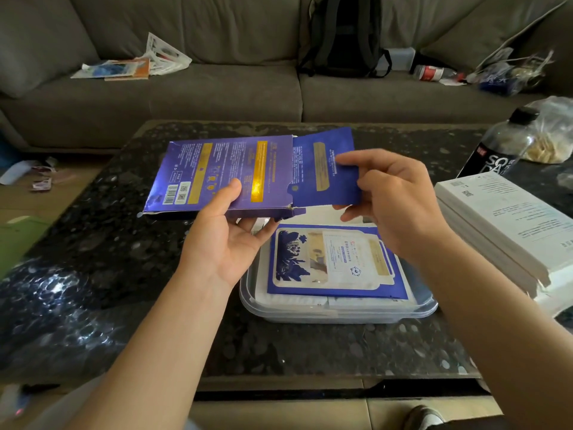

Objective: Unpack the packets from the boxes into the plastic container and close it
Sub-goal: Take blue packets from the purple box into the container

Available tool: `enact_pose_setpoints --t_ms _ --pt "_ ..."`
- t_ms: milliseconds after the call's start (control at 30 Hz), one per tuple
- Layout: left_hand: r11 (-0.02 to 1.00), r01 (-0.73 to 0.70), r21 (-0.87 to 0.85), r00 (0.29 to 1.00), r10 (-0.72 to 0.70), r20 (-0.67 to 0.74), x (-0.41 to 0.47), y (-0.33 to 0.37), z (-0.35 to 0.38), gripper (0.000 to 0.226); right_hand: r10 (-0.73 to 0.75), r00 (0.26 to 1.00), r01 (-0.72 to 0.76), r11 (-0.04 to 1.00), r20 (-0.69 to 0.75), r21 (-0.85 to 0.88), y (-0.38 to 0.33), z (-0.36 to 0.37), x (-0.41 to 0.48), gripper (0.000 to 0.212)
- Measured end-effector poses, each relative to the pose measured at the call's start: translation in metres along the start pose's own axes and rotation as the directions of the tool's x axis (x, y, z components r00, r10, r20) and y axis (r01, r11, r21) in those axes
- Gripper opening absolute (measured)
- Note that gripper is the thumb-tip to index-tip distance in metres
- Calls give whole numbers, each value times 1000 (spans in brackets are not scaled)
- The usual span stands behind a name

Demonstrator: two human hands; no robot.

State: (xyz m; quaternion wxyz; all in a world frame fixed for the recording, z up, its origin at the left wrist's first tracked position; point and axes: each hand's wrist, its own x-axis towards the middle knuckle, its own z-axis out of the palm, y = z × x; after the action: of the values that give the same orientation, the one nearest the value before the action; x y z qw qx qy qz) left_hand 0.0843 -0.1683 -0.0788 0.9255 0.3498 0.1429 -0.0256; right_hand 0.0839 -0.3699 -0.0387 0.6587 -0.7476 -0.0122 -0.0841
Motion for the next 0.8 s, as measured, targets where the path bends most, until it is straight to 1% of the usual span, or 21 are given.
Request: enact_pose_setpoints --t_ms 33,67,100,133,200,233,267,333,433,467,567,667,733,800 --pt "1000 -1 4 1000 1 -6 0 1 0 46 -51 998 53 991 23 -126 3 -2 0 35" --pt "1000 -2 8 1000 2 -10 0 2 -1 47 -129 990 138 948 50 -287 7 -5 2 33" --pt "1000 -2 10 1000 2 -11 0 3 -2 48 -222 971 236 868 84 -437 12 -8 3 31" --pt "1000 -1 13 1000 2 -11 0 4 -2 48 -316 942 326 772 116 -546 15 -10 3 29" --pt "1000 -5 16 1000 5 -15 1 5 -3 48 -476 866 453 614 156 -646 24 -13 7 25" --pt "1000 -9 15 1000 9 -18 1 5 -3 47 -527 835 484 568 157 -666 26 -15 9 22" --pt "1000 -12 12 1000 12 -20 1 6 -3 46 -559 817 494 551 142 -673 27 -16 10 18" --pt "1000 -12 7 1000 12 -21 2 5 -3 43 -584 805 504 584 102 -636 25 -18 13 16" --pt "1000 -8 4 1000 8 -25 1 4 -2 41 -566 825 481 690 11 -541 19 -19 11 18" --pt "1000 -9 2 1000 9 -27 1 4 -2 41 -567 824 465 701 -26 -541 18 -19 10 18" --pt "1000 -20 -5 999 20 -30 0 5 -1 42 -594 798 432 679 -99 -593 17 -18 5 19" --pt "999 -31 -12 999 30 -26 0 8 -2 42 -592 785 418 724 -182 -549 13 -16 3 15" --pt "999 -32 -30 999 32 -19 1 9 -4 40 -529 807 373 801 -262 -469 10 -16 4 15" --pt "998 -34 -59 999 33 -16 3 11 -6 36 -391 846 267 900 -363 -345 8 -17 7 19"
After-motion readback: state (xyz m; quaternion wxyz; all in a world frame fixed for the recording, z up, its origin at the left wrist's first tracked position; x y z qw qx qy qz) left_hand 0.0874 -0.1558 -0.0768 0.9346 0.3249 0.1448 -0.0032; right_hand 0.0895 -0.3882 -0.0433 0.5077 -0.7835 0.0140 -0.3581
